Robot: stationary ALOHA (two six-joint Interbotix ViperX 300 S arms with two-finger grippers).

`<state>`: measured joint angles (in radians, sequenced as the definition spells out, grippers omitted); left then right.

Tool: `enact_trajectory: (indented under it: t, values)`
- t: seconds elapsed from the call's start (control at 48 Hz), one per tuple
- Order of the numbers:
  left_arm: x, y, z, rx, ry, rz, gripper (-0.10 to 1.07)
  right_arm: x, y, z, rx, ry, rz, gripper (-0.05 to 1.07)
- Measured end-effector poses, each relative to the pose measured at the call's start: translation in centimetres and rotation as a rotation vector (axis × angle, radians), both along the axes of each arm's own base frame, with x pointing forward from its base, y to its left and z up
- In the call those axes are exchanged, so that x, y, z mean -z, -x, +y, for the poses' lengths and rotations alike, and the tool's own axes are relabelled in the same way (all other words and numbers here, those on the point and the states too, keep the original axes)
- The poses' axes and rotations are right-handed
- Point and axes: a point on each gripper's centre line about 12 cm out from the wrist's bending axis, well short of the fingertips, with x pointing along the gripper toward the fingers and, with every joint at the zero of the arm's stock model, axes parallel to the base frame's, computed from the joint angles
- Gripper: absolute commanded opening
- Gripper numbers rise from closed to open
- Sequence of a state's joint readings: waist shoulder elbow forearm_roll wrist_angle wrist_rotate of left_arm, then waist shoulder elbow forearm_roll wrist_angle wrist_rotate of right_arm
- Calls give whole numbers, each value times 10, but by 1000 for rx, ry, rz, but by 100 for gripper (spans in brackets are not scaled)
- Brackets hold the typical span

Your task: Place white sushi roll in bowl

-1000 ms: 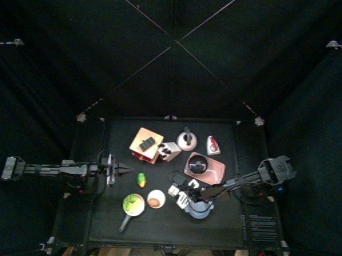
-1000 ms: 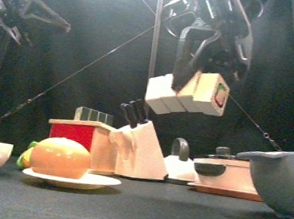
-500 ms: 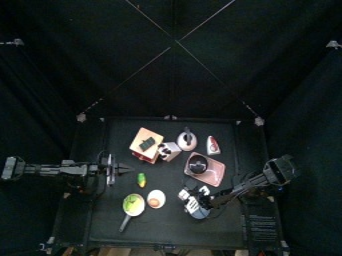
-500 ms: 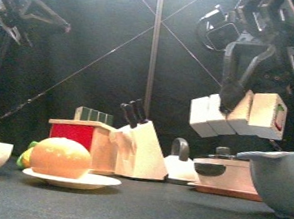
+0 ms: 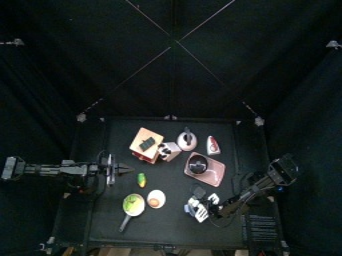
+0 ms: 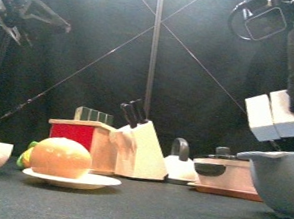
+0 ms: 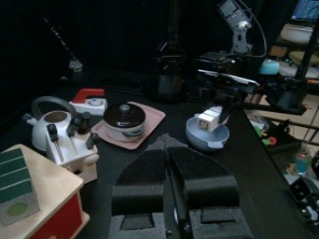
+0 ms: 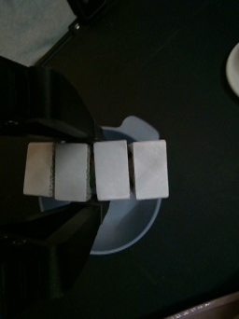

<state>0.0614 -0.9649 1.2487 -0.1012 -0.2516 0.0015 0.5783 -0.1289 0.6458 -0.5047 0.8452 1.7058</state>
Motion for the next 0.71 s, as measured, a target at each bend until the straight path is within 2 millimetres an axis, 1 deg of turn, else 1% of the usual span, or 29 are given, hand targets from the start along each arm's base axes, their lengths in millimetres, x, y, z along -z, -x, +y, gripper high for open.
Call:
enact_trajectory:
  t: [0.146, 0.458, 0.708]
  values:
    - [0, 0, 0, 0, 2, 0, 37, 5, 4, -1, 6, -2, 16, 61]
    - [0, 0, 0, 0, 2, 4, 37, 7, 5, -2, 12, -3, 25, 80]
    - [0, 0, 0, 0, 3, 4, 37, 7, 5, -3, 17, -1, 28, 89]
